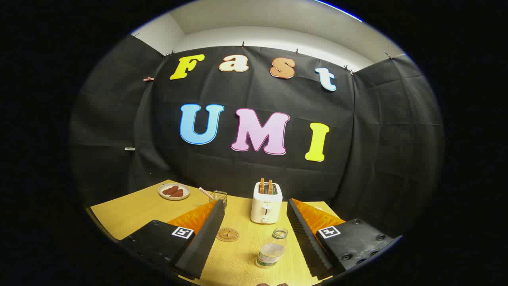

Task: Take the bottle from table, then pour the juice into the cup, finally place the bottle on the coaster

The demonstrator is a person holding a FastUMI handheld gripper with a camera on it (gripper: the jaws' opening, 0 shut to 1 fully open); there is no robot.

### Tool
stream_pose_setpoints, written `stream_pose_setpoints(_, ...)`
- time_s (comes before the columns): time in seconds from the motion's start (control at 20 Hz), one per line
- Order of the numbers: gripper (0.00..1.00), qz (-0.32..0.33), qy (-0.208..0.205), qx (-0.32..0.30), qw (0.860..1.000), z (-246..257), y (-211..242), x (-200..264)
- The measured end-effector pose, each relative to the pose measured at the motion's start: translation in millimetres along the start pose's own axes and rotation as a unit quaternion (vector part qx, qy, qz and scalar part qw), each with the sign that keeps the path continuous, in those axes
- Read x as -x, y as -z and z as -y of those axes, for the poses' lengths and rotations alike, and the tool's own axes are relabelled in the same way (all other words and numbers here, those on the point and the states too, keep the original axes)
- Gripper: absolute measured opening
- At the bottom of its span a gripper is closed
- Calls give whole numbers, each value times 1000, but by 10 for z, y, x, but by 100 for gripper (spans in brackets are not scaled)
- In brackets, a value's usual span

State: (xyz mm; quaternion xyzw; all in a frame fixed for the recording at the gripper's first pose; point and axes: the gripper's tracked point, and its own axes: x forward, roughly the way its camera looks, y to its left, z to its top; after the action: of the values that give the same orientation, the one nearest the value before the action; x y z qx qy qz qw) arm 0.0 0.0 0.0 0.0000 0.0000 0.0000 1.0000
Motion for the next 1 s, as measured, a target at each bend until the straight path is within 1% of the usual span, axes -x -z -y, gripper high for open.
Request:
stream_pose_setpoints(0.35,97,-26,24,-20,999,79,141,-68)
stream_pose_setpoints(0.6,97,-40,40,-23,998,170,241,-125)
stream_pose_setpoints(0.75,97,-43,48,-30,997,213,210,-148)
stream_pose_setpoints(1.0,97,-41,38,-19,998,248,116,-121)
